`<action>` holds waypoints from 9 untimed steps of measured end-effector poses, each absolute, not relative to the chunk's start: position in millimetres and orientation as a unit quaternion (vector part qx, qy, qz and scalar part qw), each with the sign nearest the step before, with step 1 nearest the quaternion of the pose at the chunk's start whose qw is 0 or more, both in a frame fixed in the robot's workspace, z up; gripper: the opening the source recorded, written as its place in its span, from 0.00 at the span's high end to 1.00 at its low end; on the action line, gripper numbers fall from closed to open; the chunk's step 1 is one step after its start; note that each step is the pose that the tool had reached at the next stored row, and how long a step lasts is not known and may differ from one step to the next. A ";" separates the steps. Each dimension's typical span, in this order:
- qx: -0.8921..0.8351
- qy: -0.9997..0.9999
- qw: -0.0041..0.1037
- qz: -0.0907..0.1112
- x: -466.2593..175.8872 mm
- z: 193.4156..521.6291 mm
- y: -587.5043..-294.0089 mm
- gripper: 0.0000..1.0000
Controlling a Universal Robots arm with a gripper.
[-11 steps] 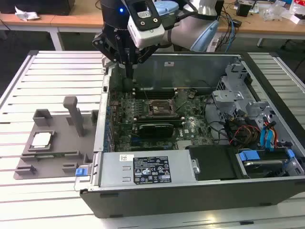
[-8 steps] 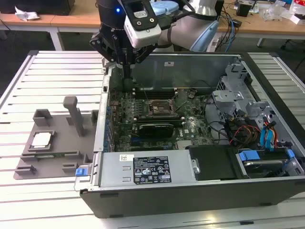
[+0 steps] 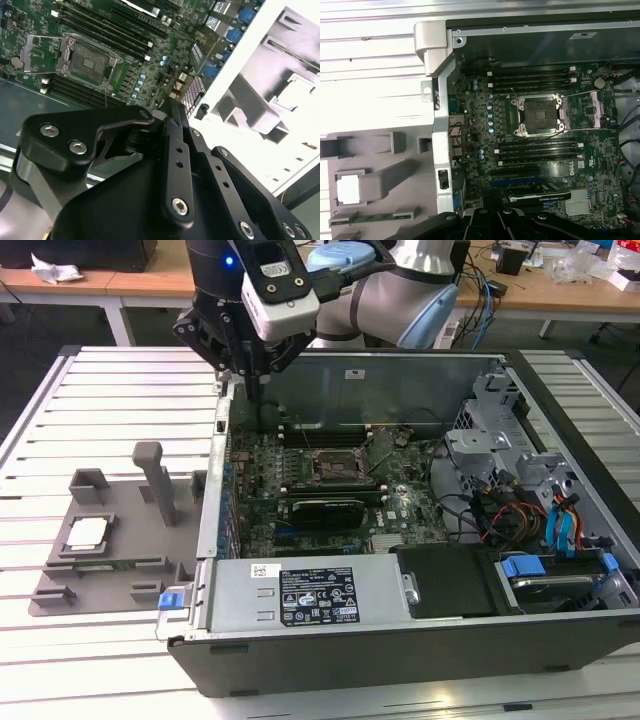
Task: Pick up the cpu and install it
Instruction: 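Reach for the cpu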
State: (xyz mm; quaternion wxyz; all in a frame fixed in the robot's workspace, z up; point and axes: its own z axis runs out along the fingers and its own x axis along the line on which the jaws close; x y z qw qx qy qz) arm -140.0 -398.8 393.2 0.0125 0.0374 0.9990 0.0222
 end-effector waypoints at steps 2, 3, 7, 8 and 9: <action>0.037 0.999 0.012 0.022 -141.0 393.3 -398.8 0.89; 0.037 0.999 0.012 0.022 -141.4 393.2 -398.8 0.89; 0.037 0.999 0.013 0.022 -146.0 393.2 -398.9 0.89; 0.037 0.999 0.012 0.022 -146.7 393.2 -398.9 0.89; 0.037 0.999 0.013 0.022 -148.5 393.2 -398.9 0.89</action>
